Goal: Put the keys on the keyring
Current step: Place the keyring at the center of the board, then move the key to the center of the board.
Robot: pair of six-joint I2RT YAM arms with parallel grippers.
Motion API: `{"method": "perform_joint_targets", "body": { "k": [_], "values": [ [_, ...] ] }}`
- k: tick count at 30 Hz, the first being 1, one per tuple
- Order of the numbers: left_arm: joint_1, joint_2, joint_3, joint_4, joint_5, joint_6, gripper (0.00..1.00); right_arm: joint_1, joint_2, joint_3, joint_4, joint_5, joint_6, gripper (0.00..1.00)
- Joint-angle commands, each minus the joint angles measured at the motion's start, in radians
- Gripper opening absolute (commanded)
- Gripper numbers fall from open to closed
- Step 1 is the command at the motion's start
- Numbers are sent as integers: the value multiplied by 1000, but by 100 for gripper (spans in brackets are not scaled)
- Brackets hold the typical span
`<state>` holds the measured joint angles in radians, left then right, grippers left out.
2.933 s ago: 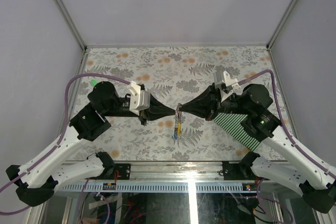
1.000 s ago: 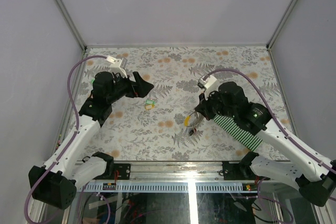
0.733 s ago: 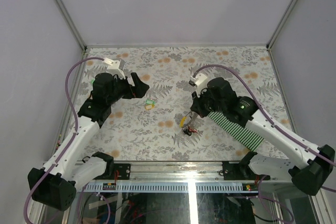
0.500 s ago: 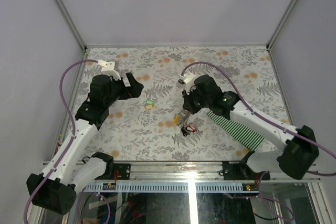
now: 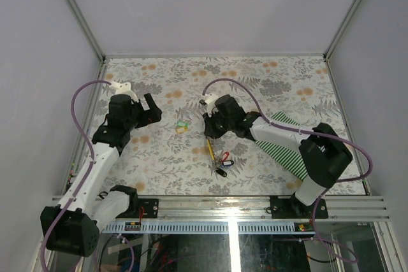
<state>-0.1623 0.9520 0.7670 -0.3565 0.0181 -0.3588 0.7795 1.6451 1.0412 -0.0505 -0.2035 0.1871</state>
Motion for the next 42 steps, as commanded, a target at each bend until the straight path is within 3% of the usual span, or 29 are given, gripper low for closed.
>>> {"method": "perform_joint_targets", "body": {
  "k": [1,6,9,15,18,25,29,33,42],
  "values": [
    [37,44,-16,34,-4,-17,98,17,24,-41,179,-95,47,22],
    [48,65,-37,64,-2,-41,99,18,-40,-116,354,-326,82,45],
    [49,79,-46,74,1,-52,99,18,-61,-135,371,-330,95,52],
    [49,149,-37,76,65,-39,100,11,-203,-227,264,-9,93,56],
    [37,205,-31,82,78,-28,100,-12,-291,-305,278,78,136,59],
    [-58,323,-12,126,11,-45,97,-43,-416,-383,219,105,139,59],
    [-83,385,-18,186,60,-68,89,-47,-444,-392,173,115,118,59],
    [-155,461,-3,207,-2,-71,86,-52,-465,-397,150,128,100,60],
    [-208,595,52,249,-85,-51,68,-55,-485,-410,144,122,107,59]
  ]
}}
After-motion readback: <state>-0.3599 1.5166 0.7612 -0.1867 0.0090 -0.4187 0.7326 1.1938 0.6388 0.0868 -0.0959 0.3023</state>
